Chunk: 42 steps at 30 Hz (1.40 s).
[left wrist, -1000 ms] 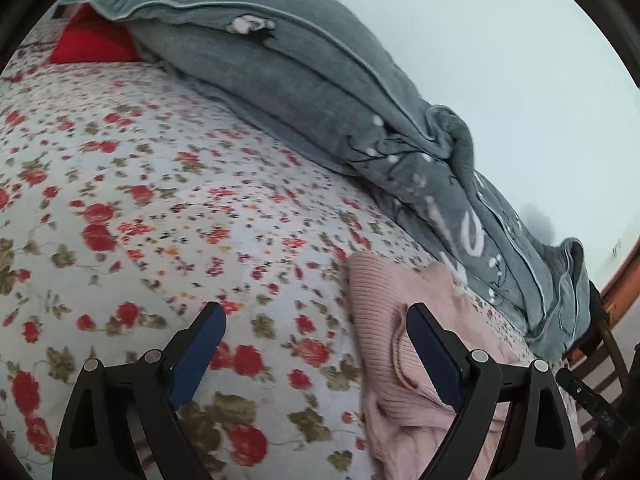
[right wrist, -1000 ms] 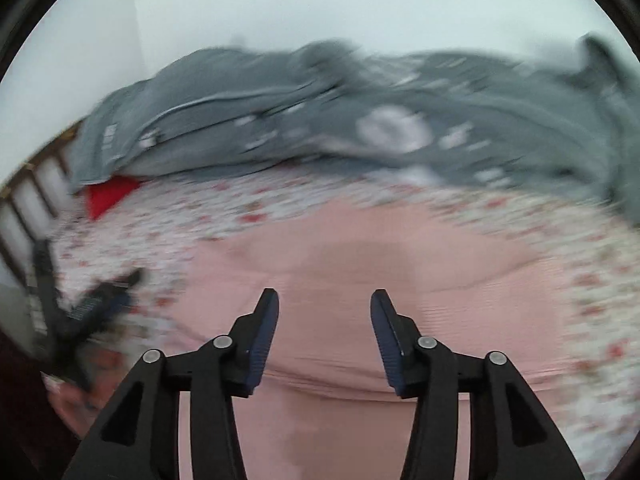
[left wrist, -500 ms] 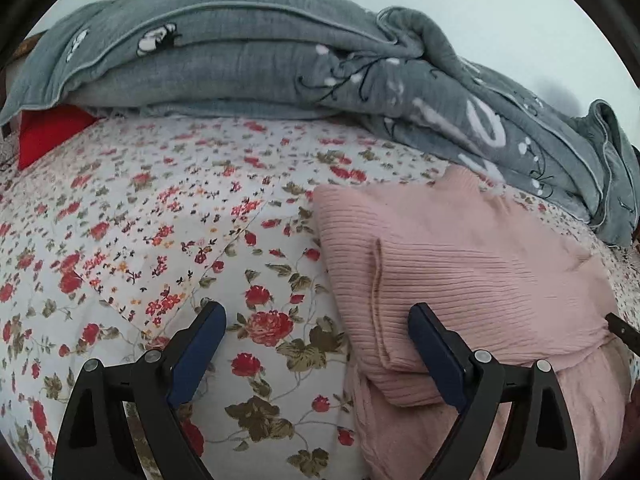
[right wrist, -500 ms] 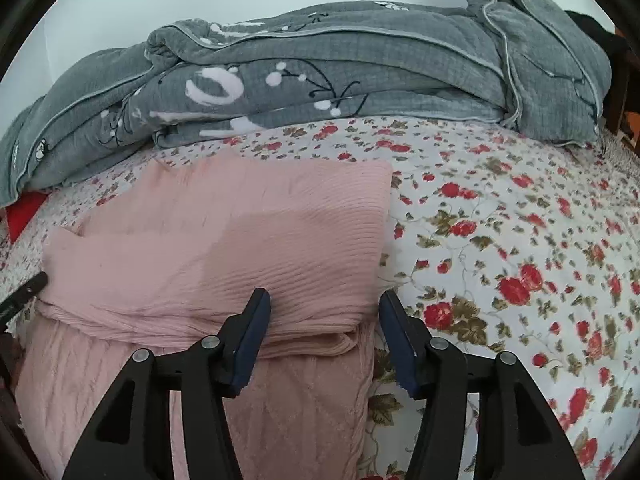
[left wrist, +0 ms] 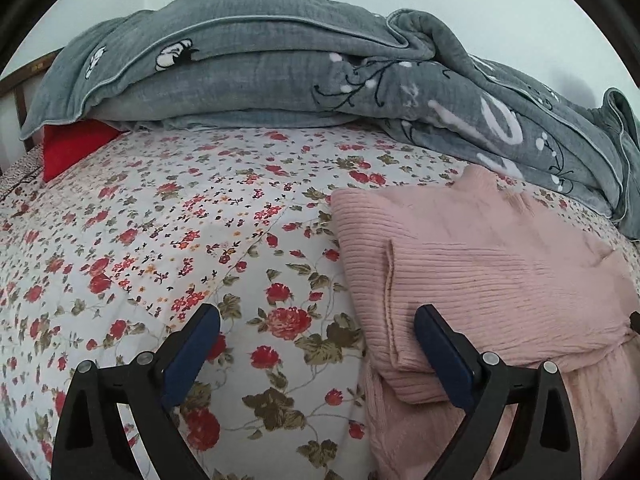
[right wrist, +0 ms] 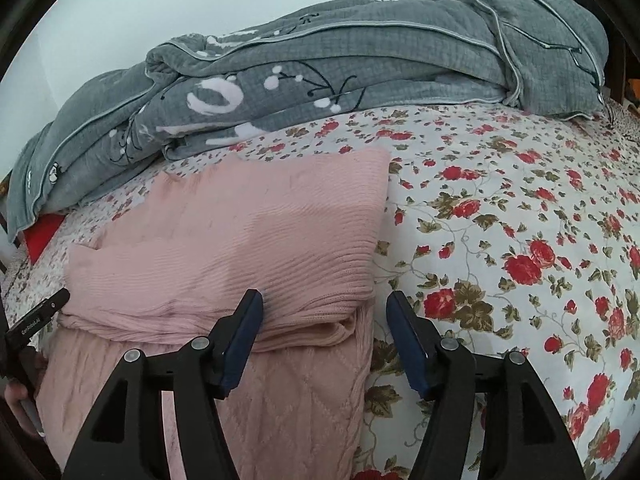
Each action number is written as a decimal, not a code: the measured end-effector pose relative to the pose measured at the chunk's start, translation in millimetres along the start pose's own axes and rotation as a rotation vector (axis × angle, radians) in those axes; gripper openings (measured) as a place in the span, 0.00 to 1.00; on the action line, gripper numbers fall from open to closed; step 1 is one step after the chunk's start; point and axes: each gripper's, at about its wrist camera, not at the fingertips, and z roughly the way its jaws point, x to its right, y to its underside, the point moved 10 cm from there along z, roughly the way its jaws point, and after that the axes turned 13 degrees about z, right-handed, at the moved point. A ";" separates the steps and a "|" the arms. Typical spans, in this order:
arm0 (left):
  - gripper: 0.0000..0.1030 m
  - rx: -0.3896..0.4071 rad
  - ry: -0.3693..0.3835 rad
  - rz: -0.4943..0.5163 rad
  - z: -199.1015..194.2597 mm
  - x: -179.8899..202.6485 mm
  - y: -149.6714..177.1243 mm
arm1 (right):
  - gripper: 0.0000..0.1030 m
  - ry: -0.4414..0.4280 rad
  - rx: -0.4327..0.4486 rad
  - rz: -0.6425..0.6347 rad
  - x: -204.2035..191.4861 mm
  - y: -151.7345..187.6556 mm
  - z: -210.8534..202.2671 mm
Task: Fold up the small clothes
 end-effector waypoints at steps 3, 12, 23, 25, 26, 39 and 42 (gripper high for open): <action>0.96 -0.009 0.029 -0.016 2.7 -1.2 0.7 | 0.65 -0.009 -0.004 -0.001 -1.0 1.1 -0.7; 0.96 -0.006 0.046 -0.035 3.2 -3.0 1.5 | 0.66 -0.018 -0.001 0.010 -1.8 1.9 -2.8; 0.94 0.015 0.051 -0.054 -0.1 -3.3 0.3 | 0.74 -0.015 -0.017 -0.056 -8.6 8.7 -4.6; 0.91 0.023 0.073 -0.065 -1.0 -3.4 0.5 | 0.74 -0.020 0.002 -0.048 -7.2 9.4 -10.9; 0.90 0.025 0.077 -0.069 -1.3 -3.3 1.0 | 0.74 -0.017 0.013 -0.039 -5.3 9.7 -14.6; 0.79 0.085 0.128 -0.103 -22.6 -1.7 15.1 | 0.69 0.057 0.111 -0.044 38.3 53.9 -92.2; 0.70 0.085 0.138 -0.141 -25.3 -9.0 23.6 | 0.66 0.127 0.147 -0.060 54.6 65.6 -115.7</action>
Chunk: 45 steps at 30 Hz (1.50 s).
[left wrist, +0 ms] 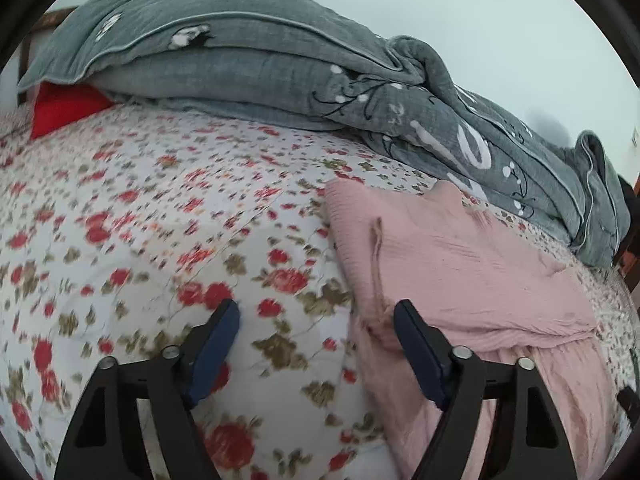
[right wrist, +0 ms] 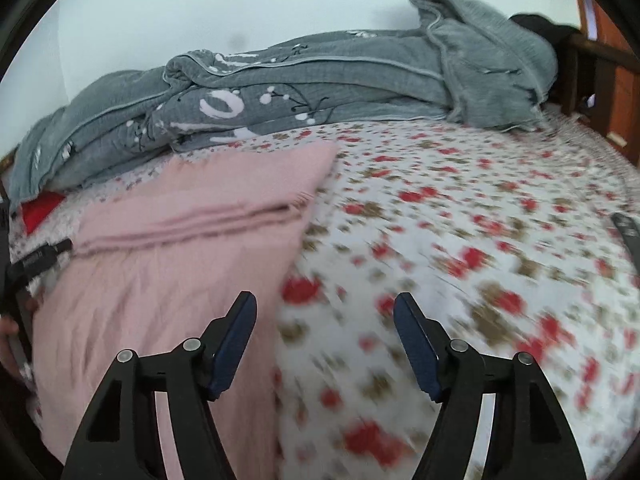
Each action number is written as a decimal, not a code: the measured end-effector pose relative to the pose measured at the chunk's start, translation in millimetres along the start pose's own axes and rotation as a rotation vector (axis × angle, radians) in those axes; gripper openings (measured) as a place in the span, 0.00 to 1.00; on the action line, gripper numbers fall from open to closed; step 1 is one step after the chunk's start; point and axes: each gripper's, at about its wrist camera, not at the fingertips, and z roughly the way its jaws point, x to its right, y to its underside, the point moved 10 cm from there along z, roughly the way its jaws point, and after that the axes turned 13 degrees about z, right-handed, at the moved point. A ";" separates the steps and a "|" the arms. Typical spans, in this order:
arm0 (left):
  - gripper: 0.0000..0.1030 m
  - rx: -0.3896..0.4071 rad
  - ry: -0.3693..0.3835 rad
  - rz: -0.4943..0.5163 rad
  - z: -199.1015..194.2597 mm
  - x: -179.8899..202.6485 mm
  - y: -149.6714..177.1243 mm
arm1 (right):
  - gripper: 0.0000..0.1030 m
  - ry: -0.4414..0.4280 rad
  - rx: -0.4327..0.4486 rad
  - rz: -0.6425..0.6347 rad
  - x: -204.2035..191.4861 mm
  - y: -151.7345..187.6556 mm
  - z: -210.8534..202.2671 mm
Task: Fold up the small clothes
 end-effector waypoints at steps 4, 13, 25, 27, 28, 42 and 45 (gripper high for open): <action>0.59 -0.004 -0.048 -0.011 -10.8 -9.4 15.7 | 0.54 -0.013 -0.034 0.059 19.7 15.8 -25.2; 0.60 -0.045 0.032 0.137 -95.5 25.1 89.5 | 0.65 -0.142 -0.059 -0.004 9.3 71.3 -82.0; 0.60 -0.149 0.205 0.142 -141.4 72.4 171.3 | 0.65 -0.114 -0.143 -0.118 -24.2 138.2 -55.9; 0.60 -0.147 0.173 0.171 -138.7 78.7 172.5 | 0.64 -0.127 -0.129 -0.074 -17.4 139.5 -55.9; 0.60 -0.141 0.154 0.181 -137.6 81.9 172.3 | 0.62 -0.132 -0.112 -0.054 -14.9 138.7 -57.5; 0.06 -0.143 0.224 -0.057 -150.1 47.8 156.7 | 0.04 -0.211 0.003 -0.036 -14.4 117.2 -94.7; 0.06 -0.160 0.256 -0.074 -147.1 37.7 164.6 | 0.04 -0.217 -0.021 0.003 -2.9 116.0 -90.3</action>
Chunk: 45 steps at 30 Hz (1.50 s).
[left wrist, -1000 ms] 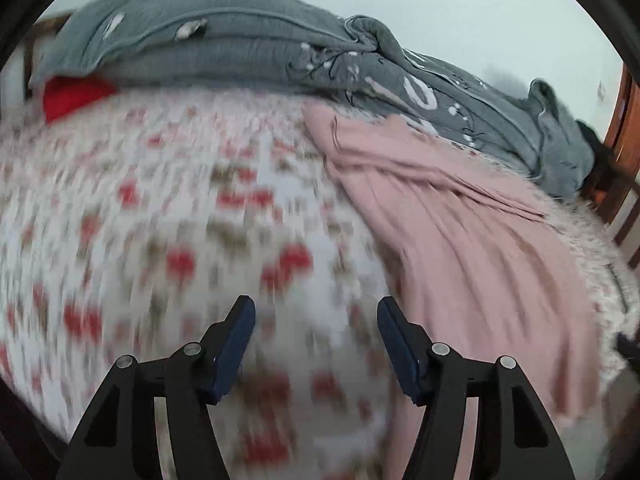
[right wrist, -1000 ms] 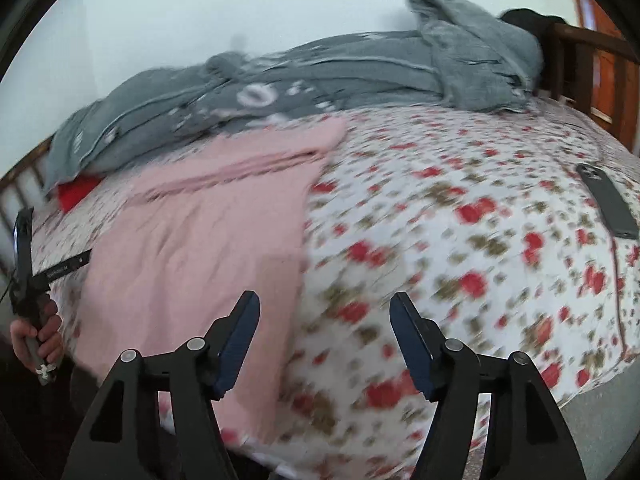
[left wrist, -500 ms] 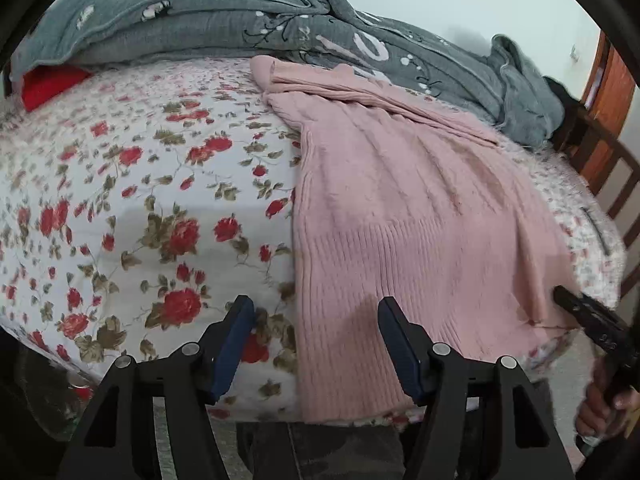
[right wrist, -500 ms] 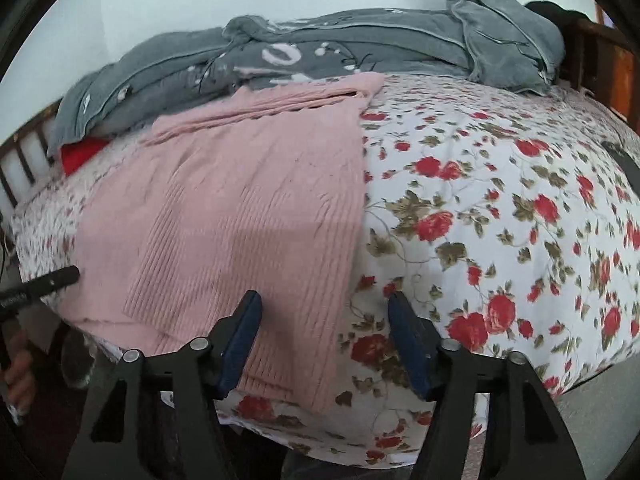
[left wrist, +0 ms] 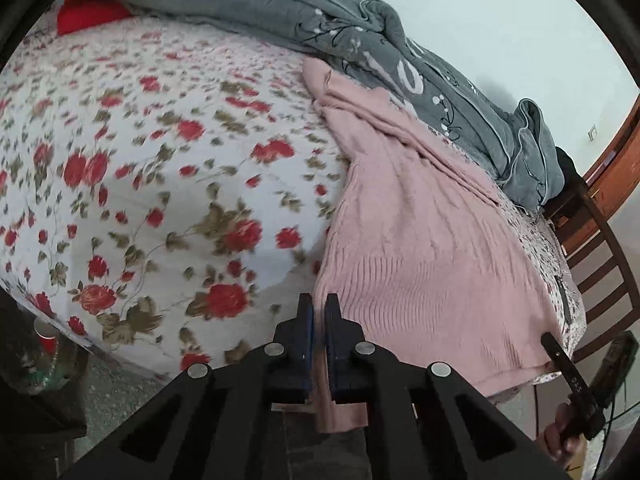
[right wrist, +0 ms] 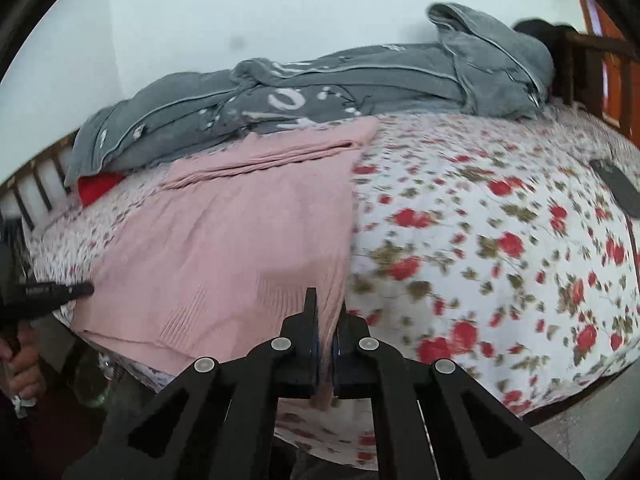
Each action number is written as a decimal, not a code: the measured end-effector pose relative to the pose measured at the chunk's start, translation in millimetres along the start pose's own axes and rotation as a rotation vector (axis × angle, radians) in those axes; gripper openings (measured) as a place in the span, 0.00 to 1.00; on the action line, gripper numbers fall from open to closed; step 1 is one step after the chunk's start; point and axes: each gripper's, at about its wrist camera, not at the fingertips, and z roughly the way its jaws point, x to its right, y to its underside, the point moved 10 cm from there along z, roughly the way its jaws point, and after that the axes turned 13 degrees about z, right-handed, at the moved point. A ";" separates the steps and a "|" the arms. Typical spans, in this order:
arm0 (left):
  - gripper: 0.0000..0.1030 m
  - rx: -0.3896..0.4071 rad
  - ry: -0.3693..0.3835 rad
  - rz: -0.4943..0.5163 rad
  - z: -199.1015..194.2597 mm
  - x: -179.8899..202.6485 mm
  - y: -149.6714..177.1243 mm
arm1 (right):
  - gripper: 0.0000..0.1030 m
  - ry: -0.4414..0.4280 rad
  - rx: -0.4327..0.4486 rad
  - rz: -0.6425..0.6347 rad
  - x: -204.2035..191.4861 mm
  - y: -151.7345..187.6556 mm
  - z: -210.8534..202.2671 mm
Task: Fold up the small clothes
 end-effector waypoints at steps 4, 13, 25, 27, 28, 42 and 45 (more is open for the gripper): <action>0.07 0.009 0.026 -0.008 -1.5 2.1 2.1 | 0.04 0.005 0.000 -0.027 -6.4 9.3 0.9; 0.20 -0.037 -0.029 0.132 5.9 15.1 20.5 | 0.08 0.018 -0.060 -0.026 -6.8 28.4 11.4; 0.37 -0.037 -0.118 0.229 11.9 36.6 20.5 | 0.37 0.070 -0.074 -0.075 -12.8 42.6 21.9; 0.37 -0.036 -0.127 0.234 11.7 37.7 21.4 | 0.37 0.074 -0.059 -0.052 -10.4 39.0 23.0; 0.37 -0.037 -0.128 0.235 11.3 38.0 21.3 | 0.37 0.080 -0.049 -0.039 -7.5 37.8 23.1; 0.40 -0.017 -0.177 0.293 11.5 46.1 24.4 | 0.16 0.082 -0.045 -0.008 -1.1 35.6 23.5; 0.42 -0.022 -0.187 0.313 12.3 47.4 24.6 | 0.16 0.096 -0.044 -0.021 -1.9 36.0 24.0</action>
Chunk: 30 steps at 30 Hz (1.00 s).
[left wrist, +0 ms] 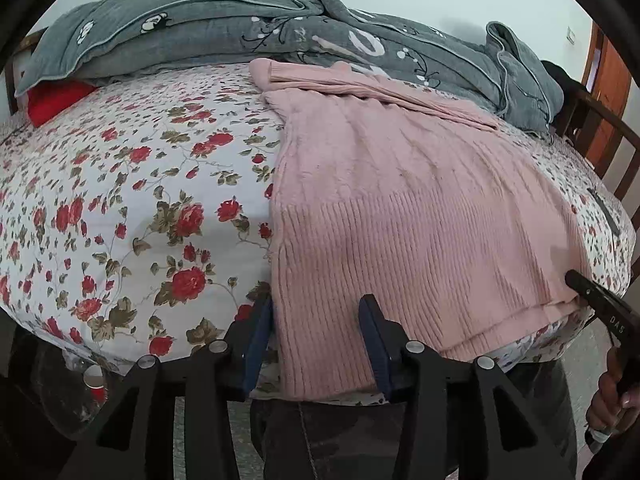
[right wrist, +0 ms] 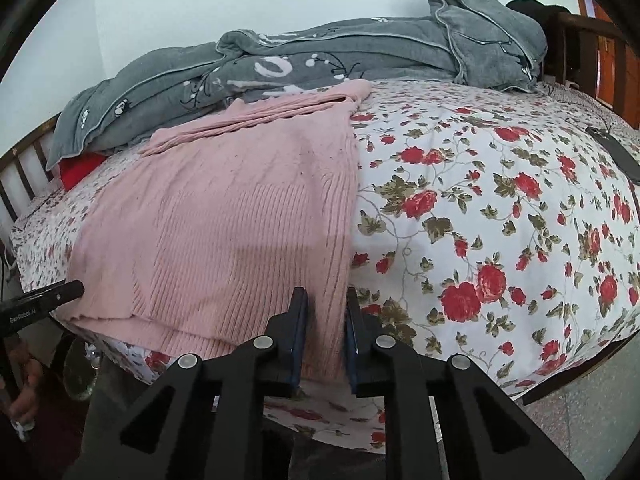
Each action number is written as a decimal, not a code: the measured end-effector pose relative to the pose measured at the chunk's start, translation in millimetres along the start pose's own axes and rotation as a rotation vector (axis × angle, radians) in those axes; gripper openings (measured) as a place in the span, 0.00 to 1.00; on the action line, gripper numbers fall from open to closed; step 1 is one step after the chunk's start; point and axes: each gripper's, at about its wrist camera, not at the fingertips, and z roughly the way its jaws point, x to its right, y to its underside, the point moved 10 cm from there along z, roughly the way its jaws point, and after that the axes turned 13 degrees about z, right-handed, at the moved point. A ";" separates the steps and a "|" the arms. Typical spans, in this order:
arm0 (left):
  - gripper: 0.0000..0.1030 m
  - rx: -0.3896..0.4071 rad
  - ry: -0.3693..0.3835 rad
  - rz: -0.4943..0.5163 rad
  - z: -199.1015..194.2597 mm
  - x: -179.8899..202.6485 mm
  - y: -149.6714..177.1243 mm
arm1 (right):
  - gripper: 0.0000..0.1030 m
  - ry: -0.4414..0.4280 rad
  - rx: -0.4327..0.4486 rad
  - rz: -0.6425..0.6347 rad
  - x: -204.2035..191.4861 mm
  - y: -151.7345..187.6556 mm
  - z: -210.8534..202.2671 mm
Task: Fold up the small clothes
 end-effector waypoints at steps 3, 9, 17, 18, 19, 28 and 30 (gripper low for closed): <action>0.44 -0.002 -0.011 0.017 0.3 2.4 0.3 | 0.16 0.006 0.003 -0.011 -0.7 0.3 0.2; 0.45 -0.006 -0.021 0.013 0.7 2.0 0.5 | 0.16 -0.007 0.007 0.002 -0.5 0.9 -0.1; 0.46 -0.001 -0.024 0.014 0.6 2.1 0.1 | 0.16 0.001 0.016 -0.009 -1.4 2.1 -0.8; 0.46 0.000 -0.025 0.015 0.6 2.7 0.1 | 0.16 0.002 0.017 -0.010 -1.5 2.1 -0.8; 0.46 0.002 -0.025 0.015 0.5 2.9 0.3 | 0.16 0.003 0.018 -0.011 -1.6 2.2 -0.7; 0.46 0.004 -0.025 0.016 0.5 2.4 0.7 | 0.16 0.006 0.019 -0.014 -2.6 3.2 -0.8; 0.46 0.004 -0.025 0.016 0.4 2.9 0.7 | 0.16 0.006 0.019 -0.014 -2.7 3.3 -0.8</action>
